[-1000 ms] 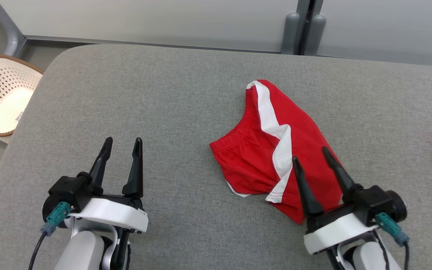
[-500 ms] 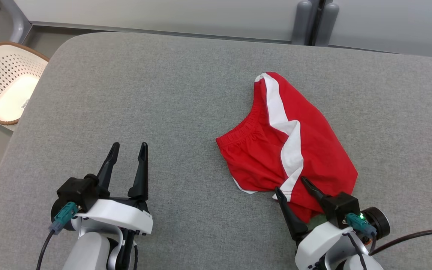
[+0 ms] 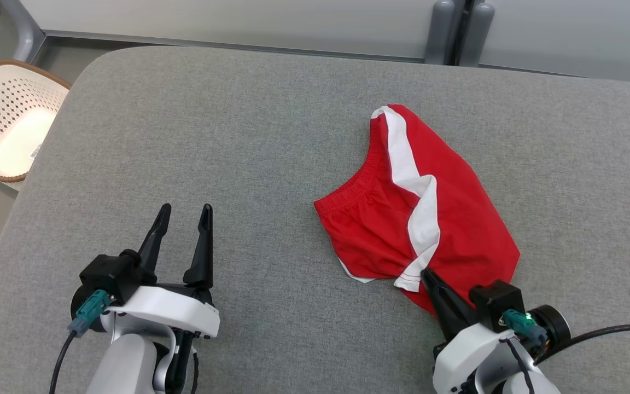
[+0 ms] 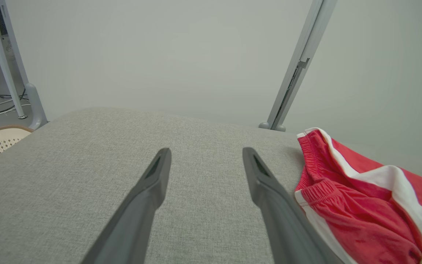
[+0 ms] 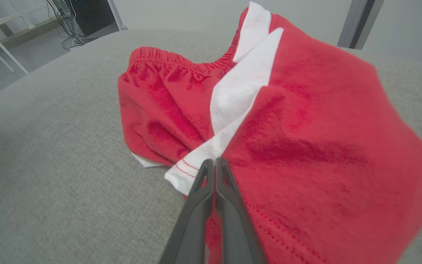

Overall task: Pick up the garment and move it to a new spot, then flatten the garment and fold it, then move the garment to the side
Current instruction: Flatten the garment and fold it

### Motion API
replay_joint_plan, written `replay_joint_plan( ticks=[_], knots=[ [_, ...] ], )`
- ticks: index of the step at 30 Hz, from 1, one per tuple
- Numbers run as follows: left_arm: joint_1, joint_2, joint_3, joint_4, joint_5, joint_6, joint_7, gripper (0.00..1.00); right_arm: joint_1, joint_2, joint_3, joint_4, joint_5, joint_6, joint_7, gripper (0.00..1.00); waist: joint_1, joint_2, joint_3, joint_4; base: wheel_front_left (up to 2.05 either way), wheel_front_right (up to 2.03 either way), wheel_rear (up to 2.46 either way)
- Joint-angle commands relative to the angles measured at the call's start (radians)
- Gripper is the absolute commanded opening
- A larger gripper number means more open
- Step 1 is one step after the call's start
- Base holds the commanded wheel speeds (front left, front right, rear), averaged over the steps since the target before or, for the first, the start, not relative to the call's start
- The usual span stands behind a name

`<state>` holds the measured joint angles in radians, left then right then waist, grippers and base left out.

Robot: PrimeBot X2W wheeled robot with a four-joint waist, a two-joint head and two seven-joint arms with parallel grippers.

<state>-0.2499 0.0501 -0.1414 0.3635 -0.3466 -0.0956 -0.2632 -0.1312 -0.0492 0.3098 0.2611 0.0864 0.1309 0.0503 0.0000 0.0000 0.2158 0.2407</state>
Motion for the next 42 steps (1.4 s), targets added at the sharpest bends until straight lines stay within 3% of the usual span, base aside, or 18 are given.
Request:
replay_joint_plan(
  ticks=[1, 9, 20, 21, 22, 32, 42],
  knots=[
    [-0.010, 0.003, 0.006, 0.001, 0.002, -0.004, -0.002, 1.00, -0.013, -0.003, 0.002, 0.004, 0.002, 0.000, -0.001, 0.00, 0.0000, 0.0000, 0.000, 0.000, 0.00, 0.00, 0.00],
    [0.000, 0.002, 0.011, 0.005, 0.001, -0.003, -0.002, 1.00, -0.018, -0.003, -0.047, 0.000, -0.008, 0.000, -0.033, 0.00, 0.0000, 0.0000, -0.015, -0.009, 0.00, 0.00, 0.00],
    [0.019, 0.002, 0.009, -0.010, 0.017, -0.006, -0.002, 1.00, 0.005, -0.002, -0.207, -0.057, -0.061, 0.000, -0.124, 0.00, 0.0000, 0.0000, -0.052, -0.055, 0.00, 0.00, 0.00],
    [0.021, 0.002, 0.006, -0.012, 0.016, -0.007, -0.002, 1.00, 0.010, -0.002, -0.215, -0.066, -0.066, 0.000, -0.142, 0.38, 0.0000, 0.0000, -0.055, -0.059, 0.00, 0.00, 0.00],
    [0.027, 0.002, -0.002, -0.011, 0.015, -0.009, -0.002, 1.00, 0.027, -0.003, -0.225, -0.075, -0.072, 0.000, -0.177, 1.00, 0.0000, 0.0000, -0.062, -0.066, 0.00, 0.00, 0.00],
    [0.046, 0.002, -0.048, -0.011, 0.021, -0.001, -0.002, 1.00, 0.054, -0.002, -0.238, -0.041, -0.054, 0.000, -0.257, 1.00, 0.0000, 0.0000, -0.074, -0.077, 0.00, 0.00, 0.00],
    [0.038, 0.002, -0.050, -0.013, 0.016, -0.002, -0.002, 1.00, 0.035, -0.002, -0.107, -0.055, -0.044, 0.000, -0.199, 1.00, 0.0000, 0.0000, -0.063, -0.060, 0.00, 0.00, 0.00]
  ],
)
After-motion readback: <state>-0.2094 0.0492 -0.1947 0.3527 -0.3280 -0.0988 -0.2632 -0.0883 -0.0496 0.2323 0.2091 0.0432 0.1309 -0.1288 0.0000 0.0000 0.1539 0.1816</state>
